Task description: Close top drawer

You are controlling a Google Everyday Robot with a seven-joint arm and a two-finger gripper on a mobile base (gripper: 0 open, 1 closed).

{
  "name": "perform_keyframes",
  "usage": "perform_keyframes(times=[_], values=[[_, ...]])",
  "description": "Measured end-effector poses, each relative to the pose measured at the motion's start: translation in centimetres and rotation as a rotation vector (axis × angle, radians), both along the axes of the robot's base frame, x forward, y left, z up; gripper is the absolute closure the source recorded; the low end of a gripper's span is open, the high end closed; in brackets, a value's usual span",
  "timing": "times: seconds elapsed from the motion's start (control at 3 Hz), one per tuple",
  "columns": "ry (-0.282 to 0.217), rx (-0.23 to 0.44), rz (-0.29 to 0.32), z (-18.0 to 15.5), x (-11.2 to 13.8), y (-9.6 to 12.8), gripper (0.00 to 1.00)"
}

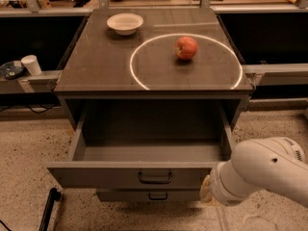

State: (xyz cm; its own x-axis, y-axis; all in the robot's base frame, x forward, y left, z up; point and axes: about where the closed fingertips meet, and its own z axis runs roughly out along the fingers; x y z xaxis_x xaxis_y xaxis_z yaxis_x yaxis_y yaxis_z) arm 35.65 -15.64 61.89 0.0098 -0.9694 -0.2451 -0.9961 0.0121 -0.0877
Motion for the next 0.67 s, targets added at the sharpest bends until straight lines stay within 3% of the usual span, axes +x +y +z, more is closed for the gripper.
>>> perform_keyframes(times=[0.33,0.67], values=[[-0.073,0.015,-0.012,-0.19,3.62,-0.14,0.84],[-0.08,0.019,-0.031,-0.27,4.17,-0.13,0.61]])
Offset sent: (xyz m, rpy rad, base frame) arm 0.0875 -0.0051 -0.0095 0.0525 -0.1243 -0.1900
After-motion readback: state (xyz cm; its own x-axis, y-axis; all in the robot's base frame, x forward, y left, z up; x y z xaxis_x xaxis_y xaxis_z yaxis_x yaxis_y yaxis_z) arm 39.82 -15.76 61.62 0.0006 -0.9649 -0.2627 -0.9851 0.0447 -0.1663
